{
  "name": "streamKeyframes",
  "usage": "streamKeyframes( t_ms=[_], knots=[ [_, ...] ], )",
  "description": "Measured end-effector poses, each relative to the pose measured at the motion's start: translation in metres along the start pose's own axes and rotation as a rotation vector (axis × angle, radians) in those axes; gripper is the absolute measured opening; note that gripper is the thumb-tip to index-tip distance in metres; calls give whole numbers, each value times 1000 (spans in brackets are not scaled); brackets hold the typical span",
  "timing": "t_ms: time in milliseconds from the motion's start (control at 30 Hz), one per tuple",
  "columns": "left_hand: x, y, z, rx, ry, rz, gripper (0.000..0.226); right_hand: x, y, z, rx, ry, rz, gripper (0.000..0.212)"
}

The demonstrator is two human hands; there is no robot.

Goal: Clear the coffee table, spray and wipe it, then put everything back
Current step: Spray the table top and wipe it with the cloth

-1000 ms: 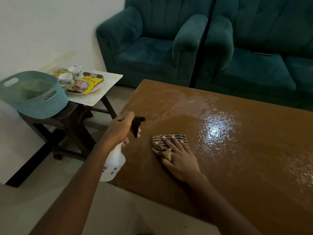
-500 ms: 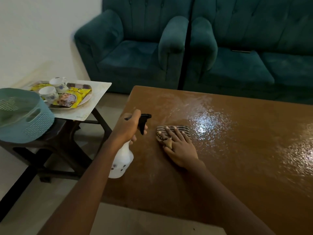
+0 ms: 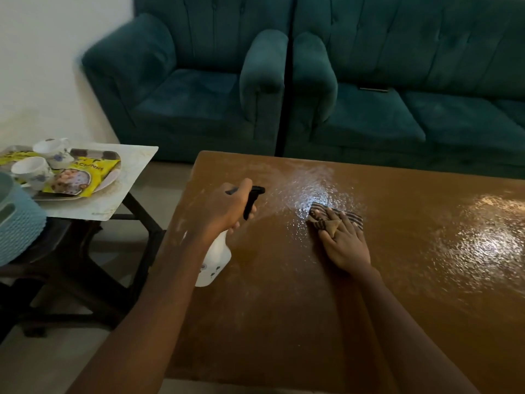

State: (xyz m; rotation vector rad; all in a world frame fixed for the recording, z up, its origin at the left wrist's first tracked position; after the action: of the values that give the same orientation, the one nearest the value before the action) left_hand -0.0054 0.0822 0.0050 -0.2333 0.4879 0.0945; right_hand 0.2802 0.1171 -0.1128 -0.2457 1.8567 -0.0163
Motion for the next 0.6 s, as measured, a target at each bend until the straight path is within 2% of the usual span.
streamKeyframes(
  t_ms=[233, 400, 600],
  knots=[
    [14, 17, -6, -108, -6, 14, 49, -13, 37, 38, 26, 13, 4, 61],
    [21, 26, -3, -89, 39, 49, 45, -18, 51, 47, 18, 27, 21, 67],
    [21, 31, 0, -122, 10, 77, 47, -24, 67, 54, 18, 8, 22, 59]
  ],
)
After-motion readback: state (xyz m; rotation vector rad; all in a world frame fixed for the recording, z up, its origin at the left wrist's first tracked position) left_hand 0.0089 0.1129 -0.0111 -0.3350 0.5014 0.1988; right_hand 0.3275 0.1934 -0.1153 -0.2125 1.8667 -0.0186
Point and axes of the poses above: each hand's wrist, its own y-axis towards the middle knuckle, its own x-axis out of the palm, z = x × y, the point moved 8 cm from there along y, towards the middle knuckle, and after that the axes turned 1 degree about y, right-handed, at the moved point
